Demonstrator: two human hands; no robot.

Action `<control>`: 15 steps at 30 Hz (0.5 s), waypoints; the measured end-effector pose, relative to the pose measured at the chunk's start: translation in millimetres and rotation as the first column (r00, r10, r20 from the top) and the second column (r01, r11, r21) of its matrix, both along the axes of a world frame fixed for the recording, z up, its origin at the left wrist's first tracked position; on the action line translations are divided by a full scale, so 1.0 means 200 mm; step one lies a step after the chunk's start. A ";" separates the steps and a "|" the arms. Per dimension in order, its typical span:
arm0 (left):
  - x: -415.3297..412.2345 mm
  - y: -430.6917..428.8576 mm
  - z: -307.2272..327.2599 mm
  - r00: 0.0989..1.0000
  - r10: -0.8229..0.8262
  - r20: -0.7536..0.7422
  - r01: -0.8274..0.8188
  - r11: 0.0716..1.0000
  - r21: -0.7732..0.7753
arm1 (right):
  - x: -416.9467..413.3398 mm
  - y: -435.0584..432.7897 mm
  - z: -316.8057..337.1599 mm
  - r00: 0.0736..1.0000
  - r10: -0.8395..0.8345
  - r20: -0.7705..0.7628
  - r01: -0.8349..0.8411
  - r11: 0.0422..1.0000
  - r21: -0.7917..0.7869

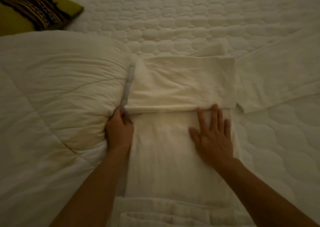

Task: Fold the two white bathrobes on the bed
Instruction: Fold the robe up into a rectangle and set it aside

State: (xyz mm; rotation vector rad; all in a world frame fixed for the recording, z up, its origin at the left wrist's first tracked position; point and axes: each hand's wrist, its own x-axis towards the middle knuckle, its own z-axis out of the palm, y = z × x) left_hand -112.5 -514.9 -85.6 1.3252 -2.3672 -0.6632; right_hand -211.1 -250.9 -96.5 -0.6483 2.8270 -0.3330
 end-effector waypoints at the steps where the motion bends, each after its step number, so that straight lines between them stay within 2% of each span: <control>1: 0.01 -0.05 0.01 0.999 0.030 0.019 -0.030 0.999 0.018 | 0.03 0.04 0.00 1.000 0.014 0.018 -0.014 0.999 0.030; 4: 0.01 -0.06 0.05 0.995 0.097 0.022 -0.098 0.993 0.063 | 0.06 0.12 0.01 0.997 -0.019 0.080 0.012 0.996 0.091; 6: 0.03 0.15 0.09 0.997 0.077 0.022 -0.077 0.997 0.000 | 0.12 0.13 0.06 0.992 -0.030 0.120 0.018 0.995 0.097; 8: 0.15 0.45 0.17 0.989 -0.147 0.004 0.146 0.979 -0.144 | 0.24 0.13 0.15 0.992 -0.024 0.126 0.019 0.999 0.039; 9: 0.25 0.61 0.23 0.943 -0.330 0.031 0.329 0.917 -0.227 | 0.34 0.14 0.20 0.993 0.011 0.116 -0.009 1.000 -0.017; 10: 0.38 0.77 0.30 0.861 -0.502 0.085 0.504 0.819 -0.273 | 0.45 0.16 0.26 0.993 0.061 0.097 -0.054 0.996 -0.070; 11: 0.53 0.90 0.36 0.776 -0.615 0.142 0.629 0.735 -0.253 | 0.58 0.20 0.32 0.991 0.115 0.068 -0.108 0.988 -0.106; 13: 0.82 1.06 0.40 0.675 -0.704 0.222 0.738 0.646 -0.195 | 0.87 0.33 0.36 0.975 0.218 0.039 -0.211 0.967 -0.140; 15: 1.14 1.07 0.27 0.638 -0.701 0.318 0.765 0.623 -0.162 | 1.13 0.55 0.29 0.960 0.276 0.052 -0.272 0.960 -0.071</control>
